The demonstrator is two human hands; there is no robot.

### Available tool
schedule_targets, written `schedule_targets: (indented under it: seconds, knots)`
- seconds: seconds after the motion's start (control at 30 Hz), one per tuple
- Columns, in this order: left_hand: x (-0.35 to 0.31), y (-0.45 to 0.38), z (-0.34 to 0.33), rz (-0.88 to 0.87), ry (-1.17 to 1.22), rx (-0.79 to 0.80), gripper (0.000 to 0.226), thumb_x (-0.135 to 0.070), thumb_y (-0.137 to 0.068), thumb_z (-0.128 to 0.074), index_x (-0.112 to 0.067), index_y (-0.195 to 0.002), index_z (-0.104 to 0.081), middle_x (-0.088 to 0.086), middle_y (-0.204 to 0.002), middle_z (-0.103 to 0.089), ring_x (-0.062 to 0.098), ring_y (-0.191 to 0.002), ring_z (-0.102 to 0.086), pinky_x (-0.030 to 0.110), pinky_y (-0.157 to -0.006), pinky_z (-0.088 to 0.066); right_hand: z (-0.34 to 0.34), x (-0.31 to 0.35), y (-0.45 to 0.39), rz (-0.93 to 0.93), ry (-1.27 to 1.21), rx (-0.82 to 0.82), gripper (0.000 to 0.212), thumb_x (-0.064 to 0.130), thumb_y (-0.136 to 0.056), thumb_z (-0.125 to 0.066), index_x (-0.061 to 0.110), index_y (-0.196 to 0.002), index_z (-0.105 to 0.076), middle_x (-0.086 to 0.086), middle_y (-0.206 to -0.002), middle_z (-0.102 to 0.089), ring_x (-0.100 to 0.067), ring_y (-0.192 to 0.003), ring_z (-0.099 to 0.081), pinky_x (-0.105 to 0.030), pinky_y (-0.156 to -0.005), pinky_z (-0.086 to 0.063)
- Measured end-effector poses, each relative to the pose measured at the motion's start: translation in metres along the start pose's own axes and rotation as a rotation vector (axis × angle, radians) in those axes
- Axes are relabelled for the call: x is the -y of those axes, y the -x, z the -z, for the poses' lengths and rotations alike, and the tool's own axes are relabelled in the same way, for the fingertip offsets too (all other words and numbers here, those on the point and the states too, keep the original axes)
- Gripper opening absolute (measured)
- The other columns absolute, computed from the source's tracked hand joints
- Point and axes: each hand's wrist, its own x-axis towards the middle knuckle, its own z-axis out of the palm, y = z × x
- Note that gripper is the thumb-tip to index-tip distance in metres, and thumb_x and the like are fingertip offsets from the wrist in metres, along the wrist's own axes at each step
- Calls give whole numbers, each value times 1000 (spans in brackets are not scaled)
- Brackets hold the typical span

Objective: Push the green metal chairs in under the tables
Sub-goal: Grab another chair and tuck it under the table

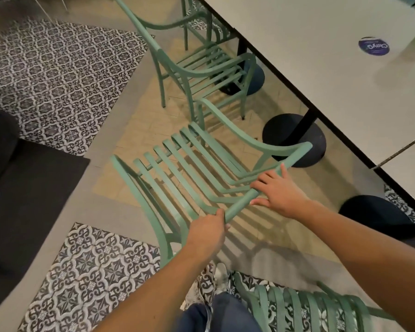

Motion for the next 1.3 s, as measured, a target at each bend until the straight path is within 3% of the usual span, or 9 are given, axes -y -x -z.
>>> schedule_targets:
  seconds: [0.23,0.33,0.57,0.9,1.0,1.07,1.13,1.23,1.3]
  knots:
    - [36,42,-7,-67,-28,20,23,-38,-101,-43,-20,-112,-49,2,-90,-61,22,-76,-56,33,-66,-42,-13,62,25,-121,-19,-52,63,69,-85,-22,31,-111,-65,7,-106,-64,-21,-110,-58,-70,-105,-26]
    - [62,63,-9,-94,-37,-5,22,-40,-100,-44,-22,-111,-50,1,-94,-64,23,-82,-62,34,-73,-50,-18,98,30,-167,-20,-84,58,68,-87,-29,31,-113,-65,7,-110,-64,-21,-112,-58,-69,-105,-27]
    - [137,97,-14,-166,-119,-59,21,-43,-98,-47,-25,-108,-52,-5,-89,-64,17,-77,-60,36,-74,-55,-22,189,27,-288,-49,-118,68,71,-84,-19,27,-111,-64,3,-104,-62,-25,-107,-56,-71,-104,-25]
    - [244,149,-17,-264,-212,-11,24,-46,-97,-44,-24,-103,-50,-5,-87,-63,15,-78,-62,35,-76,-56,-24,320,20,-406,-74,-16,64,72,-87,-27,25,-119,-57,0,-117,-58,-26,-116,-49,-61,-111,-23]
    - [255,158,-21,-218,-175,-5,28,-50,-97,-42,-25,-106,-51,-4,-98,-65,16,-90,-63,37,-85,-53,-25,335,19,-420,-82,-44,69,73,-86,-21,25,-120,-58,1,-116,-59,-25,-117,-49,-59,-113,-21]
    - [260,164,-25,-105,-139,-98,45,-58,-96,-36,-26,-123,-52,-5,-120,-61,19,-116,-55,42,-105,-40,-25,330,23,-467,-184,-127,68,74,-85,-24,26,-121,-57,3,-118,-57,-22,-119,-48,-56,-116,-16]
    - [266,175,-23,149,43,-357,57,-60,-94,-37,-23,-136,-48,-3,-136,-51,19,-131,-43,46,-114,-29,-21,315,31,-656,-368,-314,63,68,-87,-40,22,-127,-53,-1,-124,-53,-24,-122,-45,-53,-114,-21]
    - [285,195,-16,765,669,-763,62,-48,-90,-59,-11,-137,-46,13,-141,-42,34,-126,-44,48,-106,-37,-14,279,49,-1229,-884,-699,76,51,-81,-65,13,-141,-39,-15,-137,-43,-34,-128,-41,-46,-105,-33]
    - [294,202,-19,1178,1240,-764,74,-46,-83,-67,-9,-140,-38,19,-144,-37,43,-124,-45,53,-101,-41,-9,254,59,-1585,-1364,-750,81,42,-80,-70,11,-145,-32,-15,-145,-37,-32,-133,-39,-44,-108,-33]
